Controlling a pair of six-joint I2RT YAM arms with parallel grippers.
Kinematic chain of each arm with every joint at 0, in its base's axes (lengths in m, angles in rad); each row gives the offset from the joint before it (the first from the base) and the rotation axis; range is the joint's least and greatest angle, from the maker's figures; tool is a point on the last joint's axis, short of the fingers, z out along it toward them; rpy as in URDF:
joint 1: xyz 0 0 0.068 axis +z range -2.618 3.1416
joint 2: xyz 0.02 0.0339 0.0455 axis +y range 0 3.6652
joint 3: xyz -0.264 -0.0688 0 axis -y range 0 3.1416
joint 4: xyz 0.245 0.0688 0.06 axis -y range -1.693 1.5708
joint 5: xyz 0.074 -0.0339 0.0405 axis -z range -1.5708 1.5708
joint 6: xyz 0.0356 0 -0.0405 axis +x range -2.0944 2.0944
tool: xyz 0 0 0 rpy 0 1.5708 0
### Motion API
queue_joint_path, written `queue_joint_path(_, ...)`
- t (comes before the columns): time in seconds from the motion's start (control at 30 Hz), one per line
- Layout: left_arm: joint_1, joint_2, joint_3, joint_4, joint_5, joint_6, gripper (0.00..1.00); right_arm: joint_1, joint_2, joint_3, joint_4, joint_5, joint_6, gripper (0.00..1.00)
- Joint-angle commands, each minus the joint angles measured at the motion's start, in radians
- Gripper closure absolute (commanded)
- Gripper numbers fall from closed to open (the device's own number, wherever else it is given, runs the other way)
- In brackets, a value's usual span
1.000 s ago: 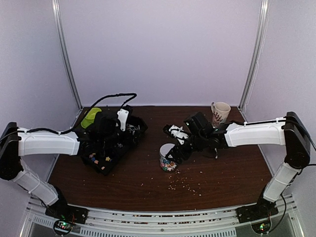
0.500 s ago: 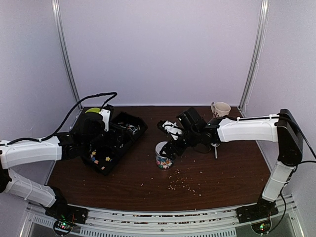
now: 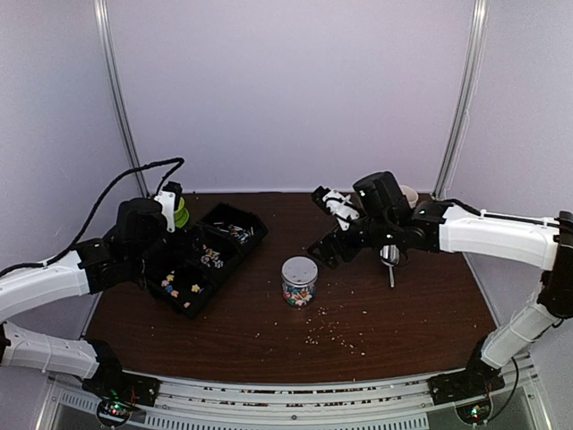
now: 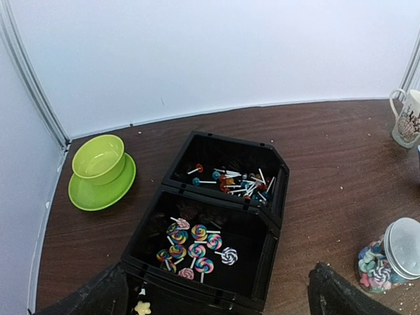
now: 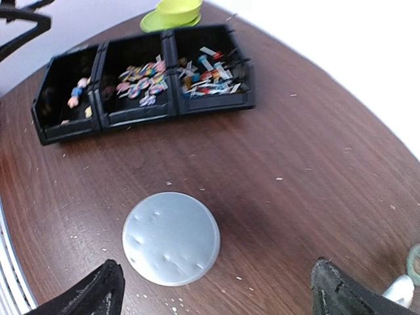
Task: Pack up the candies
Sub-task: Reset both arms
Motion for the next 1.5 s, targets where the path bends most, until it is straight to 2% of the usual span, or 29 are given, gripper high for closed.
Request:
queue_joint_path(0.0, 0.021, -0.062, -0.012, -0.053, -0.015, -0.05, 0.02, -0.062, -0.136, -0.104, 0.023, 0.075, 0.075, 0.01)
queue_joint_path(0.2, 0.022, -0.148, -0.012, -0.155, -0.045, -0.086, 0.02, -0.142, -0.391, -0.264, 0.046, 0.219, 0.151, 0.0)
queue_joint_path(0.33, 0.022, -0.219, -0.018, -0.224, -0.057, -0.099, 0.02, -0.184, -0.53, -0.333, -0.007, 0.35, 0.187, 0.01)
queue_joint_path(0.7, 0.023, -0.414, -0.038, -0.387, -0.141, -0.042, 0.02, -0.213, -0.855, -0.464, -0.098, 0.575, 0.201, 0.0)
queue_joint_path(0.87, 0.024, -0.493, -0.059, -0.418, -0.149, -0.011, 0.02, -0.212, -0.913, -0.484, -0.129, 0.57, 0.205, 0.0)
queue_joint_path(1.1, 0.024, -0.639, -0.127, -0.431, -0.173, 0.004, 0.02, -0.213, -0.906, -0.496, -0.179, 0.535, 0.189, 0.01)
queue_joint_path(1.47, 0.024, -0.614, -0.112, -0.484, -0.185, 0.018, 0.02, -0.213, -0.981, -0.548, -0.148, 0.496, 0.192, 0.01)
